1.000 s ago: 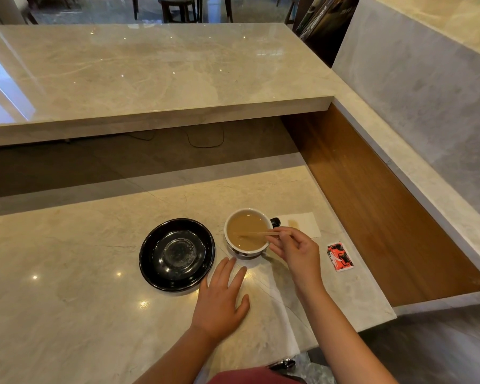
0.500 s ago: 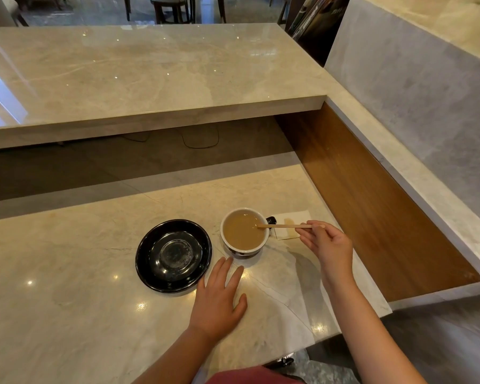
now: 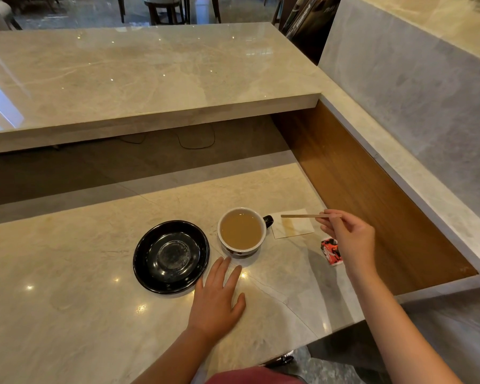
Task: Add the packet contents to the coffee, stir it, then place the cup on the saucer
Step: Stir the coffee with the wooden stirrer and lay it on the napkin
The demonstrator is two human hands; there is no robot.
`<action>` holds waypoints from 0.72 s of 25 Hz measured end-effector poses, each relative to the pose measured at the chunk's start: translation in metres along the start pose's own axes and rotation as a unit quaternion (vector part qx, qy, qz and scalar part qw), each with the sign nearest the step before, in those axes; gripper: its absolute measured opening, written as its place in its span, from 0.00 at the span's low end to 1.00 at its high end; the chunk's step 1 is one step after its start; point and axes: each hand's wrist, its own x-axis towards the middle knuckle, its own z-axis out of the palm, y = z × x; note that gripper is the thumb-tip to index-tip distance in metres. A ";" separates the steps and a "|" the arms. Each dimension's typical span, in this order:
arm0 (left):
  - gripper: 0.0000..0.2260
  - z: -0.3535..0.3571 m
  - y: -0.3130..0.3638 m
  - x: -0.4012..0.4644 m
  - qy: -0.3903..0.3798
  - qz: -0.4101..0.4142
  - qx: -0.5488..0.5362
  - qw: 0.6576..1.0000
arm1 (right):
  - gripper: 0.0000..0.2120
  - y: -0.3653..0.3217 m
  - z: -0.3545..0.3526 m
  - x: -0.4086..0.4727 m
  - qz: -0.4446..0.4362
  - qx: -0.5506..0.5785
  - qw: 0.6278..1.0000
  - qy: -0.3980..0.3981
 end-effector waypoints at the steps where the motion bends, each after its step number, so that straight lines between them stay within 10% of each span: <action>1: 0.24 0.000 0.000 0.000 0.000 0.001 0.000 1.000 | 0.09 0.004 -0.002 0.002 -0.036 -0.056 0.998 -0.016; 8: 0.24 0.001 -0.001 0.000 -0.007 -0.003 0.012 1.000 | 0.09 0.045 -0.008 0.005 -0.376 -0.348 0.845 -0.153; 18: 0.24 0.003 -0.002 -0.001 -0.011 -0.003 0.011 1.000 | 0.16 0.081 -0.040 -0.019 -0.392 -0.474 0.743 -0.263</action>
